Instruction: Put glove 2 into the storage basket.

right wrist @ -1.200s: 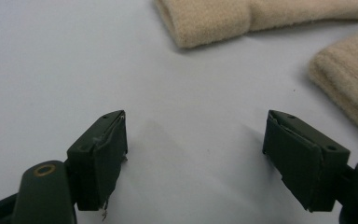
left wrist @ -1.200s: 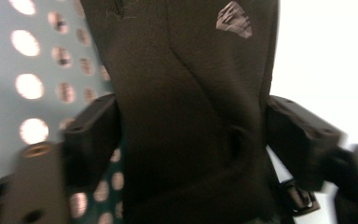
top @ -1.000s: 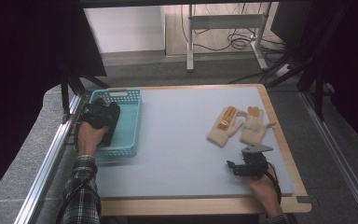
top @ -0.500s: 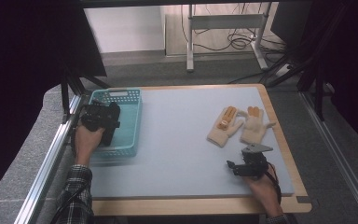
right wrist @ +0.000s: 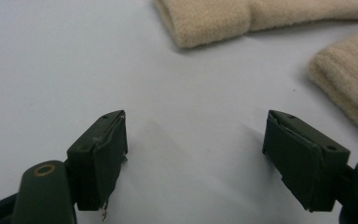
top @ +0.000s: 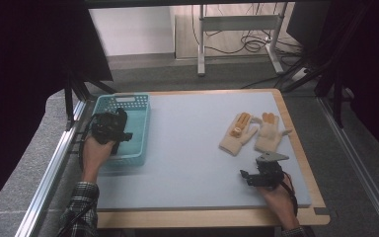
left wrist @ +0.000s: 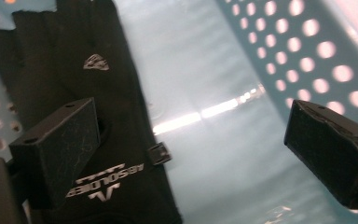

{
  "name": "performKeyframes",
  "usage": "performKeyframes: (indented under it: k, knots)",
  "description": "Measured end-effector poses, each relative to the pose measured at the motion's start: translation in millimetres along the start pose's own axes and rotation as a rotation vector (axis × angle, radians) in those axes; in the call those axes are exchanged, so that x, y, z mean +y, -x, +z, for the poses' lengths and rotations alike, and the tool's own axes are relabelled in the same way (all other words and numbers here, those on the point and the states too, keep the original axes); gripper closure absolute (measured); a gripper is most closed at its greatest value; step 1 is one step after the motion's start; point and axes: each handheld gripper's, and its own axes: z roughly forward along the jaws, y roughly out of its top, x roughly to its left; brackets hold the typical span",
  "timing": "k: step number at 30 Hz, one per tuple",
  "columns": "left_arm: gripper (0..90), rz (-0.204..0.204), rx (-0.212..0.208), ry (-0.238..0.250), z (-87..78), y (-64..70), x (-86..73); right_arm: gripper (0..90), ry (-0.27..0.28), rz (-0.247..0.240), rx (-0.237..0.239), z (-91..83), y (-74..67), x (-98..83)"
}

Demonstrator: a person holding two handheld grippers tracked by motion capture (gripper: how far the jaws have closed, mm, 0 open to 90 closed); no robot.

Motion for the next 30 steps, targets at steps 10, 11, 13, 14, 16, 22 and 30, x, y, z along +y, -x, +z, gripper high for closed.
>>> performKeyframes:
  k: [10,11,13,14,16,22,30]
  knots:
    - [3.5,0.08,-0.028,0.081,-20.0,33.0,5.7,21.2,-0.001,0.0,0.0,0.0,0.0,0.0]
    - [3.5,0.086,-0.032,0.088,-21.8,36.3,5.7,21.2,0.0,0.0,0.0,0.0,0.0,0.0]
    - [3.4,0.091,-0.043,0.1,-23.2,39.6,5.6,21.2,-0.001,0.0,0.0,0.0,0.0,0.0]
    - [3.3,0.107,-0.06,0.11,-25.2,47.6,5.1,21.2,-0.001,0.0,0.0,0.0,0.0,0.0]
    - [3.2,0.117,-0.065,0.112,-25.3,51.7,4.9,21.2,-0.001,-0.001,0.0,0.0,0.0,0.0]
    - [1.0,0.164,-0.142,0.17,-28.1,80.4,-1.8,21.2,0.0,0.0,0.0,0.0,0.0,0.0]
    - [0.8,0.254,-0.252,0.226,-27.3,123.8,-11.0,21.2,-0.001,-0.002,0.0,0.0,0.1,0.0]
